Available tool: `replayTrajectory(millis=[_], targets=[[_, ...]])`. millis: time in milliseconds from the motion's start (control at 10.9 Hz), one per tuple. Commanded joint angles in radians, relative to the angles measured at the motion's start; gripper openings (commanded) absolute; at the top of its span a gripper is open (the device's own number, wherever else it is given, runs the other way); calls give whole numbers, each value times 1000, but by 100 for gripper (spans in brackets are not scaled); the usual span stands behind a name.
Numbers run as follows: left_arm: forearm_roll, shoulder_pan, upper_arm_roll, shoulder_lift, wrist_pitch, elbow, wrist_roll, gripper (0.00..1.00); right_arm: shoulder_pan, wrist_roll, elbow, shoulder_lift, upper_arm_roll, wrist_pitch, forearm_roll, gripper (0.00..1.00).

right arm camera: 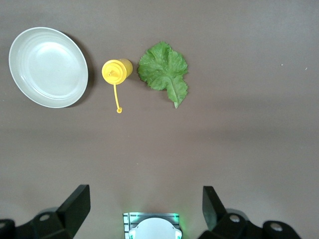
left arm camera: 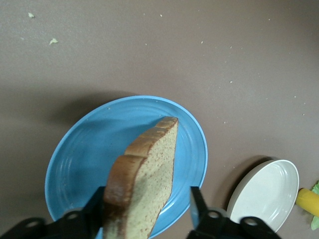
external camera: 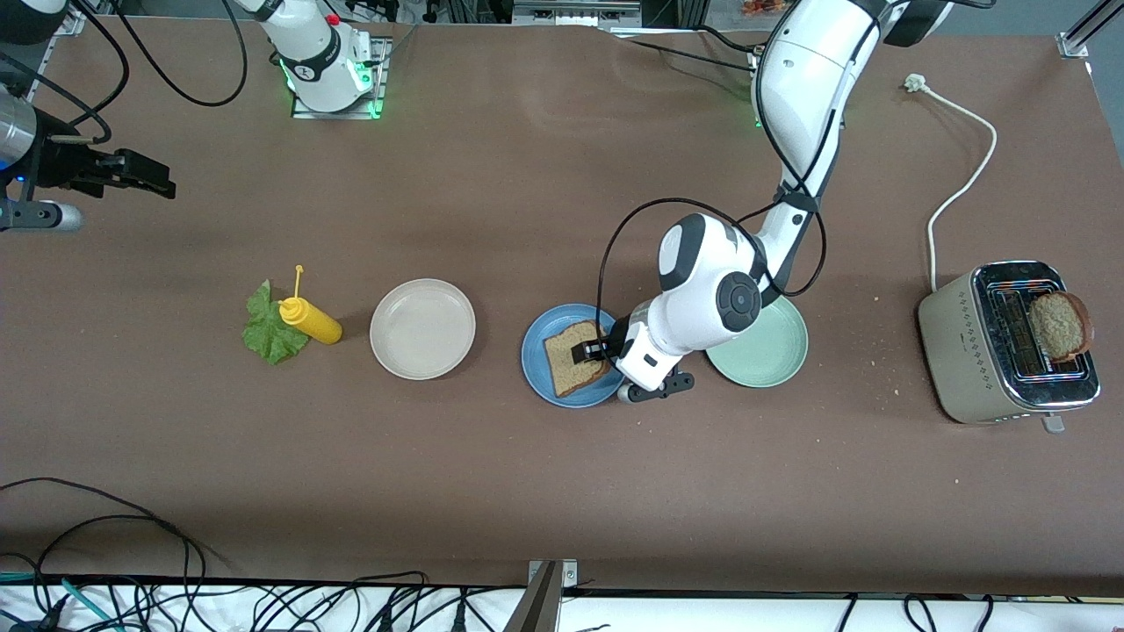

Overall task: Make sandwich in blue plate with both arms
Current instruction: 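Release the bread with the left gripper while the right gripper reaches the lettuce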

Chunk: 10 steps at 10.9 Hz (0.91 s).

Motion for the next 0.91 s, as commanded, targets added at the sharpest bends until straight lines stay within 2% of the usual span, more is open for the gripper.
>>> replayTrajectory(millis=[0,274,457,549,732,823], targets=[[-20,-11,50,12,14,-5,10,100,-11,2,3,-2,4,-4,8,100],[10,-11,95,3,5,-37,-1,100,-15,-6,1,39,1,48,-4,100],[201,-11,92,-21,5,-34,-2,100,-15,-7,-2,91,-19,103,-10,100],[286,2,89,-49,2,-37,1,100,-15,-9,-3,134,-26,128,-14,100],[313,78,89,-150,-71,-51,4,100,-17,-24,-22,201,-28,151,-18,100],[313,118,89,-225,-72,-92,4,100,-17,-26,-36,218,-31,180,-20,100]])
